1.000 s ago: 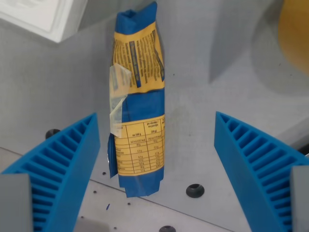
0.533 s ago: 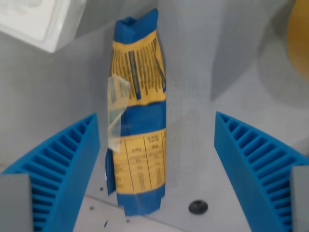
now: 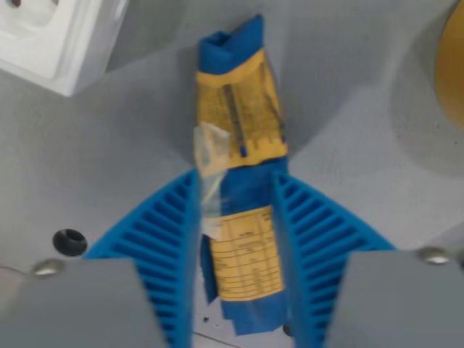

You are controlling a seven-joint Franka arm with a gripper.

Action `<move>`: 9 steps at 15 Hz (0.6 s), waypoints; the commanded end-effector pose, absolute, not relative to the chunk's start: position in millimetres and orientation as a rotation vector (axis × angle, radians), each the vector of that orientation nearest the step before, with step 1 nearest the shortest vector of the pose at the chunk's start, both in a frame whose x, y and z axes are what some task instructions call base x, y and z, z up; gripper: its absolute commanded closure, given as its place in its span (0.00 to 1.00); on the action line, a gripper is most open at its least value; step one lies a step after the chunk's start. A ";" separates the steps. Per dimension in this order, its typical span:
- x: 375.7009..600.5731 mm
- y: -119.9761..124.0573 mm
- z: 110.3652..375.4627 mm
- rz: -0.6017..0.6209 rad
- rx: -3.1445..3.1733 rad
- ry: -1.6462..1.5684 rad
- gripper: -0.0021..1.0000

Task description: Pick up the blue bag

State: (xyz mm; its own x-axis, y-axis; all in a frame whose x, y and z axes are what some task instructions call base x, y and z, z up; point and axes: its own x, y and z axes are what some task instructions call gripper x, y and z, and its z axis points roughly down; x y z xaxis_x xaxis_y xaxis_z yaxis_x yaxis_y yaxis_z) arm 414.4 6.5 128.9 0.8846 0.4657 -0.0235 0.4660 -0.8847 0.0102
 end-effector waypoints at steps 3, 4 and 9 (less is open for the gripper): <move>410.3 5.5 130.5 0.092 2.974 0.760 1.00; 410.3 5.5 130.5 0.092 2.974 0.760 1.00; 407.7 3.9 140.5 0.090 2.974 0.761 1.00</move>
